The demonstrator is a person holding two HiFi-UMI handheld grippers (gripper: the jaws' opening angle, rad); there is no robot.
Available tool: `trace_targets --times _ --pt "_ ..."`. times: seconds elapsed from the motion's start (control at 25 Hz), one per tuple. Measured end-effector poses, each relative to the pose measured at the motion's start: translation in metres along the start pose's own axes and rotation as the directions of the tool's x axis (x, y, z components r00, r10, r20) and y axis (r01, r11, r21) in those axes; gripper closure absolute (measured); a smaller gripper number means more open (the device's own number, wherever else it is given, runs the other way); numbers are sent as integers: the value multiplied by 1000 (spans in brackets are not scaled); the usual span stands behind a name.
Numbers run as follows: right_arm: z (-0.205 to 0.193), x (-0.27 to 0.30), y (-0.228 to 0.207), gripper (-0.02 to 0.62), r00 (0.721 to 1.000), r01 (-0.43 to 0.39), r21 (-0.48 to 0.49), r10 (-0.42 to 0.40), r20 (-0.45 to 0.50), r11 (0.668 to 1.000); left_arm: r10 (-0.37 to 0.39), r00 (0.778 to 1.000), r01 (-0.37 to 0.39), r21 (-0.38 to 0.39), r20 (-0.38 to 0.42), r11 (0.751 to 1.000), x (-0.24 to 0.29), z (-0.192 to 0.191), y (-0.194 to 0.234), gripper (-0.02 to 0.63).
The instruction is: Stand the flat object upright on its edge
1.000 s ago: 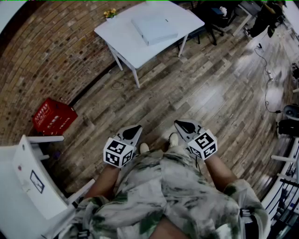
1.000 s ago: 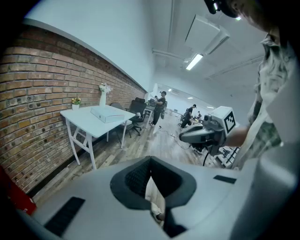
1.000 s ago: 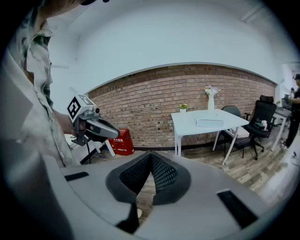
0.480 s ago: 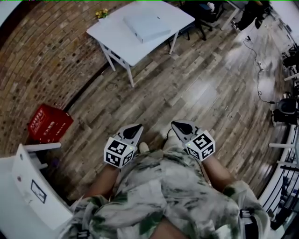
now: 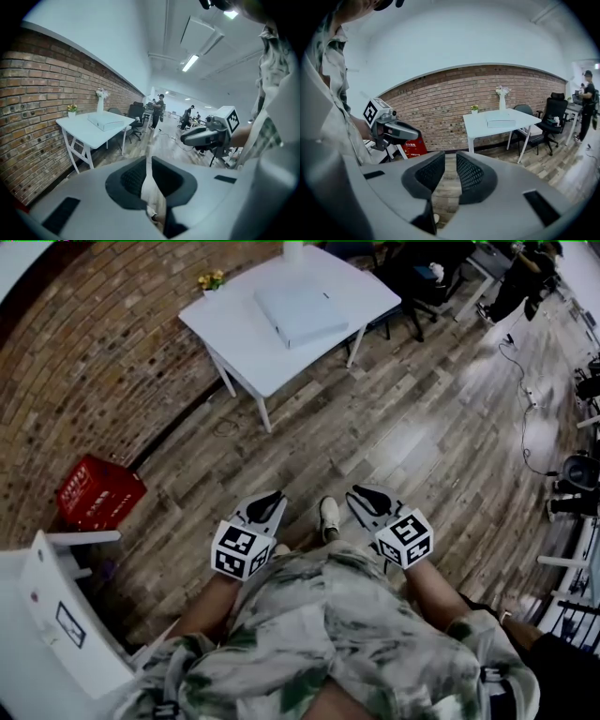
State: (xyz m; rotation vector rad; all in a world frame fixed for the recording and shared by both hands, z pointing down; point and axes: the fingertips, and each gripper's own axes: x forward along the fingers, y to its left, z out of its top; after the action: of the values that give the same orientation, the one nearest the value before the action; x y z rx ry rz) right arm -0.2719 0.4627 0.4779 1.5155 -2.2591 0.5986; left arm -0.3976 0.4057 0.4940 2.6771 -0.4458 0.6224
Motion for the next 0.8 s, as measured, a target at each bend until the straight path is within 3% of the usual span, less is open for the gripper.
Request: trace_targets --times 0.16,0.36,0.8 --pt "24 10 -60 497 999 -24 -3 24 22 1000 32 999 -32 6 8 999 43 40 8 566" --pt "37 14 -130 488 998 -57 -8 58 23 998 91 996 -91 9 2 996 101 84 15 474" --pt "53 25 -252 460 994 -111 -31 112 19 993 173 985 -173 -55 -1 983 193 137 28 426"
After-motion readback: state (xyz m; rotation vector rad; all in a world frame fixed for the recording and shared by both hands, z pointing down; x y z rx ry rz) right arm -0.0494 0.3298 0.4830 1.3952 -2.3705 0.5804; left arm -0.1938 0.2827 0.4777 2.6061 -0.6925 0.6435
